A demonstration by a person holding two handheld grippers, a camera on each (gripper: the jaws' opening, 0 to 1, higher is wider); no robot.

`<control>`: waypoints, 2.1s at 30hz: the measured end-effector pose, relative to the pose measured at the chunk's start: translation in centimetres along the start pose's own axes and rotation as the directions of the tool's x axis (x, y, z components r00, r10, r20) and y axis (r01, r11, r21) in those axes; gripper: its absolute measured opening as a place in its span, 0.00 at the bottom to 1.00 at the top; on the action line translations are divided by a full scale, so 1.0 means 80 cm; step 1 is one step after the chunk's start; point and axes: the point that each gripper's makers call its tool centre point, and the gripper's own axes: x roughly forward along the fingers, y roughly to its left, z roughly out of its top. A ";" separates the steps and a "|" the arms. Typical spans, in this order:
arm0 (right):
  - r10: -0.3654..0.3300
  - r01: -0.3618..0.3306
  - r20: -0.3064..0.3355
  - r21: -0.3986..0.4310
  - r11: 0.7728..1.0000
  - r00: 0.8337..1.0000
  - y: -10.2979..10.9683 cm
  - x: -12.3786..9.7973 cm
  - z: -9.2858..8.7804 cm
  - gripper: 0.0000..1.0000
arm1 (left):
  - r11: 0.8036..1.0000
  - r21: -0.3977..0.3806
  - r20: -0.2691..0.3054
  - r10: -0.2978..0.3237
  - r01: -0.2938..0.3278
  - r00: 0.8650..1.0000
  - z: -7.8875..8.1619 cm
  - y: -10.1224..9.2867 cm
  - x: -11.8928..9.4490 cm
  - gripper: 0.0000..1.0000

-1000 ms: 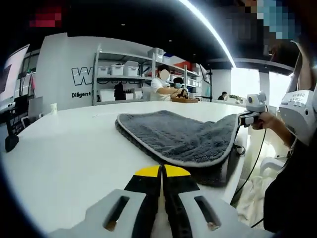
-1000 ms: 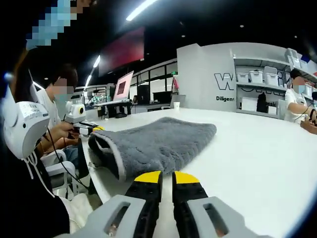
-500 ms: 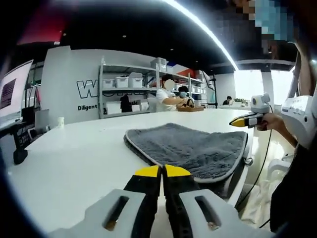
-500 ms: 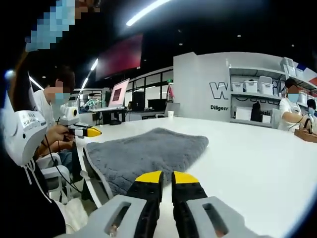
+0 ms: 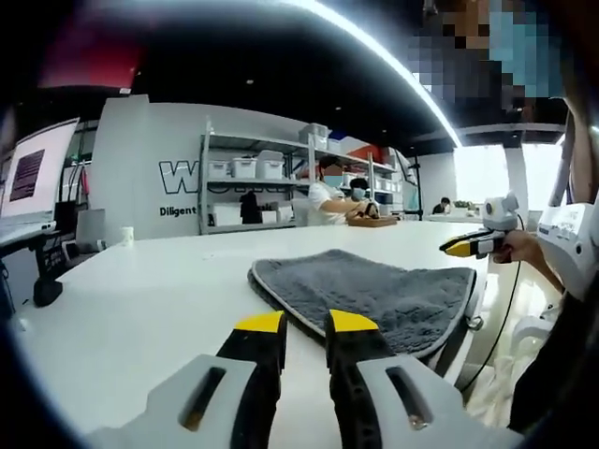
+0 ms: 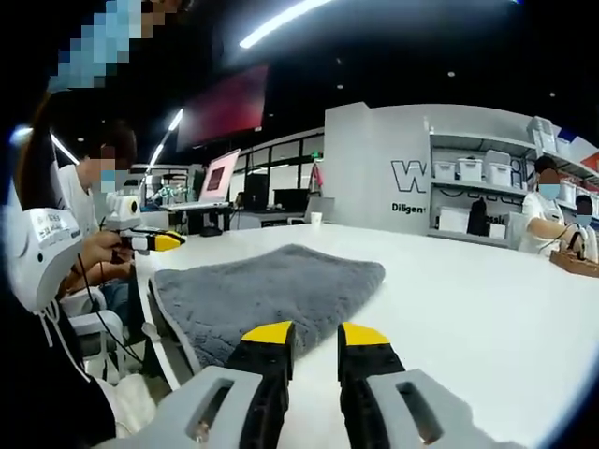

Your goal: Open the folded towel by lifting each exposed corner and separating the folded layers until the towel lies flat within the target outline without major curled edges

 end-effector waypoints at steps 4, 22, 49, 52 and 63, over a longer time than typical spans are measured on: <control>-0.018 0.018 0.018 0.001 1.000 1.000 -0.007 -0.002 0.010 0.31 | 1.000 0.015 0.001 0.014 -0.014 1.000 0.002 0.002 -0.001 0.23; -0.078 0.079 0.023 -0.078 0.994 0.997 -0.026 -0.011 0.028 0.55 | 0.996 0.061 0.001 0.070 -0.070 0.998 0.023 0.011 -0.002 0.53; -0.017 0.019 0.016 -0.120 0.993 1.000 -0.023 0.018 0.039 0.56 | 0.995 -0.018 -0.041 0.094 -0.095 0.995 0.009 0.012 0.001 0.88; -0.009 0.011 0.017 -0.128 0.992 1.000 -0.022 0.021 0.041 0.56 | 0.996 -0.014 -0.045 0.090 -0.091 0.995 0.008 0.010 0.001 0.88; 0.018 -0.015 0.019 -0.153 0.988 1.000 -0.020 0.032 0.049 0.56 | 0.995 0.001 -0.072 0.100 -0.100 0.992 -0.001 0.009 -0.005 0.88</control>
